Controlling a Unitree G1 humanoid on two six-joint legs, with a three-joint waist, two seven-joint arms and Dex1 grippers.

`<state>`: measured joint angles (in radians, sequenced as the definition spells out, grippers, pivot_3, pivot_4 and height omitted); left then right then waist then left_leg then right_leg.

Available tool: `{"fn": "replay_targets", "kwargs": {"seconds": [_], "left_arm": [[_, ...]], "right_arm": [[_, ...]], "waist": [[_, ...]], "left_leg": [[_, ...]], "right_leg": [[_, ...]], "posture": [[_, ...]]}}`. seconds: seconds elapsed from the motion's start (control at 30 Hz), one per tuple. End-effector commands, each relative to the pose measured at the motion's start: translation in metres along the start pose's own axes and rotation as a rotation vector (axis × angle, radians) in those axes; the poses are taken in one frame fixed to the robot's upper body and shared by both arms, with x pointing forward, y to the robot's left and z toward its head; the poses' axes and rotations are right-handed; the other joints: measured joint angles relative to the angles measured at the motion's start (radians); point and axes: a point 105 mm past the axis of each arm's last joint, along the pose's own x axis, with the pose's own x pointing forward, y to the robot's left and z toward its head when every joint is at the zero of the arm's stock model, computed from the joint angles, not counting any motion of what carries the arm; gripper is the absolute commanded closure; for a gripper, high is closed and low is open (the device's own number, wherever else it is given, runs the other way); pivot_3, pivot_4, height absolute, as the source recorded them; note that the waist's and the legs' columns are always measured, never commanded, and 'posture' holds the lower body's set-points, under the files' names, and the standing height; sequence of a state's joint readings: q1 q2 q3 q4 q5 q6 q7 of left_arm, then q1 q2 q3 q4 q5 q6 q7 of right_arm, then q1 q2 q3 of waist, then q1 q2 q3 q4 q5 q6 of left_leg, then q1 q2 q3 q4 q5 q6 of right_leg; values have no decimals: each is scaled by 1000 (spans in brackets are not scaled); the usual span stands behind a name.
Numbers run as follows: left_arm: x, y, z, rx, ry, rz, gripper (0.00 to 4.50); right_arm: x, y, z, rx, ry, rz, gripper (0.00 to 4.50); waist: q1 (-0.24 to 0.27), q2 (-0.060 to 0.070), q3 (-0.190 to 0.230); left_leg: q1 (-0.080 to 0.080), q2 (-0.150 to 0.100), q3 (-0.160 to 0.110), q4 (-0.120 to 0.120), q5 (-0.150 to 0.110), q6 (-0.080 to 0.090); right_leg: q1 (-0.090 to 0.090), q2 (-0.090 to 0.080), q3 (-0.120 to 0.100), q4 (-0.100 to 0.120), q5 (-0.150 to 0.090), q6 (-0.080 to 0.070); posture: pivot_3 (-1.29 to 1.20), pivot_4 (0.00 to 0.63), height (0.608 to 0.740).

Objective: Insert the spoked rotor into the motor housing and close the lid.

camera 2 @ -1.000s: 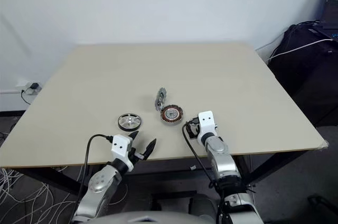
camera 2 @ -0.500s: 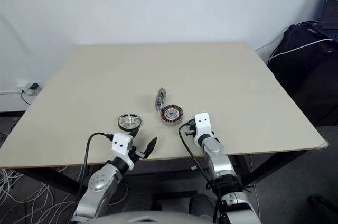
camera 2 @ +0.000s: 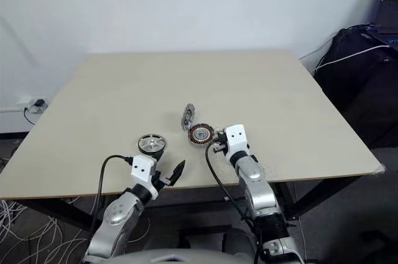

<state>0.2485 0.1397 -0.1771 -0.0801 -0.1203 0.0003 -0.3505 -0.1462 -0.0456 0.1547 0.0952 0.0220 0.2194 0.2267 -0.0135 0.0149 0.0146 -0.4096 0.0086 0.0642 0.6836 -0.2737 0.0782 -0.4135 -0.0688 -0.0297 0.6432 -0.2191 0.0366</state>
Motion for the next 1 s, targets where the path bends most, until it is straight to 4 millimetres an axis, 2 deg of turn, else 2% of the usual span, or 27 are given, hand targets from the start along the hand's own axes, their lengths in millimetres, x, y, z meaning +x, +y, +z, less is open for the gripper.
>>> {"fn": "replay_targets", "kwargs": {"seconds": [0.03,0.3,0.47,1.0], "left_arm": [[4,-3,16,18,-55,-17,0],[3,-2,13,18,-54,-8,0],[3,0,12,18,-54,-1,0],[3,10,-8,11,-43,13,0]], "right_arm": [[9,14,17,-38,-34,59,3802],[33,24,12,-40,5,107,3802],[45,24,4,-46,38,114,3802],[61,18,-6,-62,82,102,3802]], "waist": [[0,0,0],[0,0,0],[-1,0,0],[-9,1,0]], "left_leg": [[0,0,0,0,0,0],[0,-1,0,0,0,0],[0,-1,0,0,1,0],[0,-1,1,0,2,0]], "right_leg": [[0,0,0,0,0,0],[0,0,0,0,0,0],[0,4,0,0,0,0],[0,5,0,0,0,0]], "posture": [[0,0,740],[0,0,740],[0,0,740],[0,0,740]]}}
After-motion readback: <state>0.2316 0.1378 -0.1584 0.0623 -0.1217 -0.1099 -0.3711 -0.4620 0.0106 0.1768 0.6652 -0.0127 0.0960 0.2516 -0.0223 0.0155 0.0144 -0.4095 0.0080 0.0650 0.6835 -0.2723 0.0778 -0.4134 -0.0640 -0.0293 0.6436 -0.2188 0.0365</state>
